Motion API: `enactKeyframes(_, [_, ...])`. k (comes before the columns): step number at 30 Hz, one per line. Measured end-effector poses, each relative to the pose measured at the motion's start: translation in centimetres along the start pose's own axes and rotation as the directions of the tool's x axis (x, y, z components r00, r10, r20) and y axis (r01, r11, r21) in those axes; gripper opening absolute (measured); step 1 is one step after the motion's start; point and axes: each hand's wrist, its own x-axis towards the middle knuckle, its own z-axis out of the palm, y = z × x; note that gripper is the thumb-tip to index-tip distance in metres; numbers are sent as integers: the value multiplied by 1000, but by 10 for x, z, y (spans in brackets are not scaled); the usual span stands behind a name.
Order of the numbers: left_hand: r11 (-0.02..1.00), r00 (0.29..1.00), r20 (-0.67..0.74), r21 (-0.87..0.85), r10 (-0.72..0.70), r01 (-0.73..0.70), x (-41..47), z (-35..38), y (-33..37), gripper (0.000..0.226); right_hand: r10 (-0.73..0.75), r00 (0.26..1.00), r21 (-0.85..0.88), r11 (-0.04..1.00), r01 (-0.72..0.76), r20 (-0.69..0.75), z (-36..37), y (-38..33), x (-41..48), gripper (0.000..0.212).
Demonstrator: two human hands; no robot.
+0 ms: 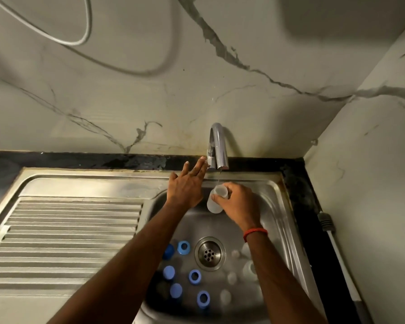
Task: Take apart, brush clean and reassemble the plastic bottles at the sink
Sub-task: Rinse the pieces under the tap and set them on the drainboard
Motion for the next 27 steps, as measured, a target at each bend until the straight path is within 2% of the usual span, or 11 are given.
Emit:
enactKeyframes(6, [994,989,113,-50,-92,98,-1,13,-6,85,-32,999,27,999,31,36,3,-1,2,37])
enactKeyframes(11, [989,991,88,-100,-100,109,-3,10,-1,83,-76,995,32,997,74,64,1,-2,5,42])
enactKeyframes(15, [981,993,6,-151,-121,120,-12,9,-1,76,-93,995,-16,995,94,29,-1,-2,8,48])
enactKeyframes(18, [972,988,-83,-207,-129,109,-17,12,-1,62,-84,995,40,996,82,52,-3,-3,9,47])
enactKeyframes(21, [961,978,-170,-268,-124,75,-25,15,-1,49,-102,994,-112,988,104,27,-5,-4,8,45])
enactKeyframes(26, [939,960,-262,-343,-103,7,-35,21,-4,42,-84,996,-62,995,83,-14,-6,-6,8,46])
enactKeyframes(27, [935,956,-280,-354,-93,-13,-36,23,-4,41,-81,997,-7,997,81,-16,-7,-7,7,45])
